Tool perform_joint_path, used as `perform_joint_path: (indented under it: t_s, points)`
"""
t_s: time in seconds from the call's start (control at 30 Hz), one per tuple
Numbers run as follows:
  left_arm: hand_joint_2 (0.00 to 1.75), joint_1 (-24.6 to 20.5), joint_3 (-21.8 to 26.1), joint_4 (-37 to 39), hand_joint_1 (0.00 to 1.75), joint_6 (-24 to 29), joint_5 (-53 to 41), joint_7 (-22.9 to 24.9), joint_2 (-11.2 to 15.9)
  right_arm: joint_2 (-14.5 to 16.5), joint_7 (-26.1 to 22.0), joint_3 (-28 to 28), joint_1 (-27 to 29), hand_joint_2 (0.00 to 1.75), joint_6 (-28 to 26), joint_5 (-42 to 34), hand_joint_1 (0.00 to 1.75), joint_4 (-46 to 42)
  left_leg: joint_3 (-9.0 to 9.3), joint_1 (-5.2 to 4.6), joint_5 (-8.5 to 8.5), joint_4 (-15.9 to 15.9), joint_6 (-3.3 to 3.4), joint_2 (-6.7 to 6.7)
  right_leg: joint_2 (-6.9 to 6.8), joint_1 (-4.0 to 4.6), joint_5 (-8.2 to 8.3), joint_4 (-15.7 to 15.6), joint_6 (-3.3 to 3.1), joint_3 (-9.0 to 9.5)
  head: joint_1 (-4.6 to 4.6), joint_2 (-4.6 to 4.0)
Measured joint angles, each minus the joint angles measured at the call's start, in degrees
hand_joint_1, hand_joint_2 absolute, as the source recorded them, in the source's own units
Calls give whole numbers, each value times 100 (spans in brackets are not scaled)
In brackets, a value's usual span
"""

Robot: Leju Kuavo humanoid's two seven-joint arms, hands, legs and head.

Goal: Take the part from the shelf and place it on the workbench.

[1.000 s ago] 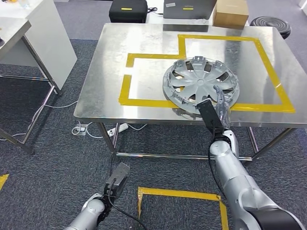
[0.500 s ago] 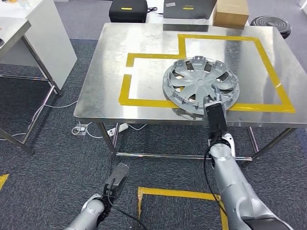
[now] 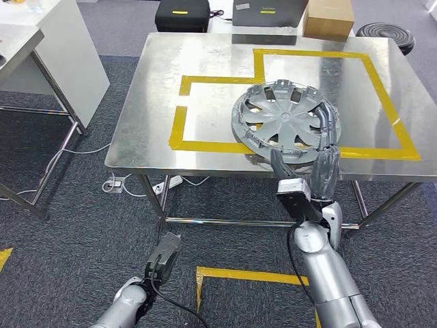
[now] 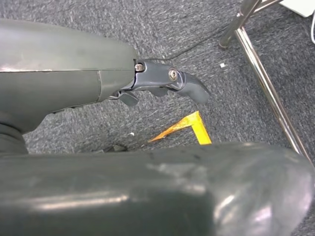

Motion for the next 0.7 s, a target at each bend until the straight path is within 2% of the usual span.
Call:
perform_joint_path:
  t_s: [0.2, 0.4, 0.7]
  points:
    - [0, 32, 4, 0, 0, -7, 60, -16, 32, -54, -112, -116, 320, 175, -18, 25, 0, -565, -1, 0, 0, 0, 0, 0, 0, 0, -1, 0, -1, -1, 1, 0]
    - [0, 47, 9, 0, 0, -19, 66, -19, 37, 49, -422, -625, 557, 175, -18, 653, 0, -967, -3, 0, 0, 0, 0, 0, -1, 0, -1, 0, -1, -1, 1, 0]
    - [0, 50, 40, 0, 0, 0, 131, -62, 37, 109, -439, -1418, 846, 175, -18, 766, 0, -1423, -3, -1, 0, 0, 0, 0, -1, -1, -1, 0, -1, -2, 0, 0]
